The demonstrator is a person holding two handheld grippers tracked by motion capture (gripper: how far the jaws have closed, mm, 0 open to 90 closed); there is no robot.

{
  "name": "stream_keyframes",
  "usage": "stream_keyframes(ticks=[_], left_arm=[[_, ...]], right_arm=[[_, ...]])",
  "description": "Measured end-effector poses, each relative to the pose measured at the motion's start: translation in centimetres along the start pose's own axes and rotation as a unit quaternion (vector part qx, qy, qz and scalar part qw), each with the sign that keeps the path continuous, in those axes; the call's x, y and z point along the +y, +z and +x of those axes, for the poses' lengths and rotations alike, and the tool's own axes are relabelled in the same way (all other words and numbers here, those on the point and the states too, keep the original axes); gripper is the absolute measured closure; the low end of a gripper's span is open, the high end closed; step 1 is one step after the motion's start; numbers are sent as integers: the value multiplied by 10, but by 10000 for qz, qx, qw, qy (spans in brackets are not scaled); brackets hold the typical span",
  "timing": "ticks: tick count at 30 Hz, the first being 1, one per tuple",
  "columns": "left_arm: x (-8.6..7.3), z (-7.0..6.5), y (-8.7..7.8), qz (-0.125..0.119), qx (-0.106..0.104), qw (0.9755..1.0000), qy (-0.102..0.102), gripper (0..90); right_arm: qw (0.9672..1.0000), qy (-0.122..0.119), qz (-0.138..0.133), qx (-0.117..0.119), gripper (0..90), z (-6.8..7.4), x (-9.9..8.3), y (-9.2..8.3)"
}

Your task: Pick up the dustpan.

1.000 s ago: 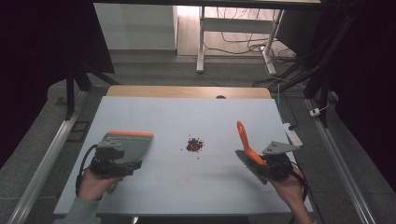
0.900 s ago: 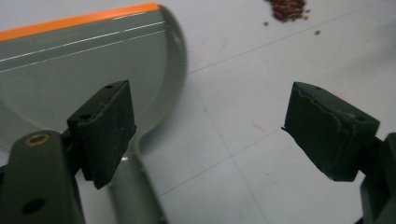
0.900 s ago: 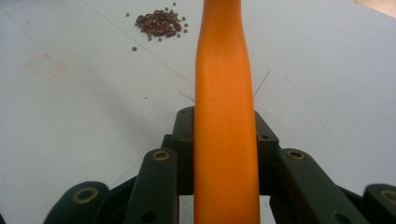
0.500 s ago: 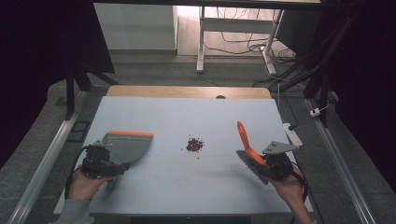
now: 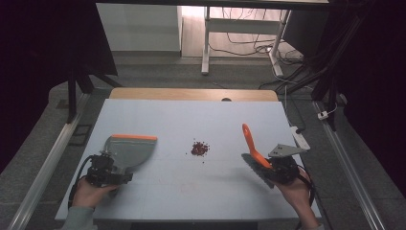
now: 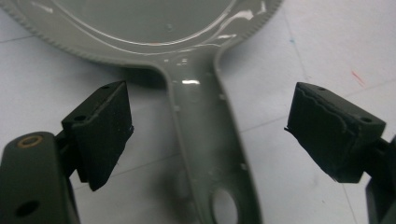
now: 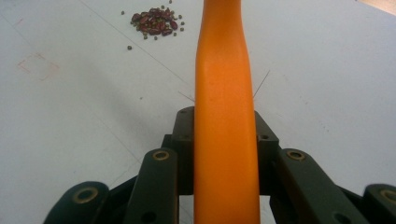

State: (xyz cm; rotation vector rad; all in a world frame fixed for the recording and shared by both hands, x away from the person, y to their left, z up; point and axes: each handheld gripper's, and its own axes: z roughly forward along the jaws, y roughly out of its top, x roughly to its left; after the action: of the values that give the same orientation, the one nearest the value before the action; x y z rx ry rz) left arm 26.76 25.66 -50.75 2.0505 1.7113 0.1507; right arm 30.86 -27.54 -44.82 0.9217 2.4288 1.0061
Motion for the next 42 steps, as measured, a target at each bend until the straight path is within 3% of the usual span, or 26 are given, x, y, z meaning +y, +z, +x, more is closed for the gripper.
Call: stream_keyframes(ticks=[3, 10, 15, 22, 32, 42], left_arm=[[0, 4, 6, 33, -142, 9999, -77, 160], [2, 8, 14, -84, -102, 9996, -234, 240], [4, 8, 18, -137, -87, 9994, -295, 391], [4, 12, 19, -251, -252, 9986, -383, 588], [3, 14, 14, -429, -244, 9980, -401, 618], [3, 12, 7, -596, -300, 9977, -143, 618]], right_arm=[[10000, 1, 8, -12, 708, 0, 0, 0], [10000, -13, 6, -30, 708, 1, 0, -1], [10000, 10, 39, -43, 708, 1, -1, 1], [10000, 24, 64, -46, 708, 0, -2, 3], [10000, 21, 49, -61, 708, 0, -2, 3], [9999, 30, 19, -114, 708, -1, -2, 2]])
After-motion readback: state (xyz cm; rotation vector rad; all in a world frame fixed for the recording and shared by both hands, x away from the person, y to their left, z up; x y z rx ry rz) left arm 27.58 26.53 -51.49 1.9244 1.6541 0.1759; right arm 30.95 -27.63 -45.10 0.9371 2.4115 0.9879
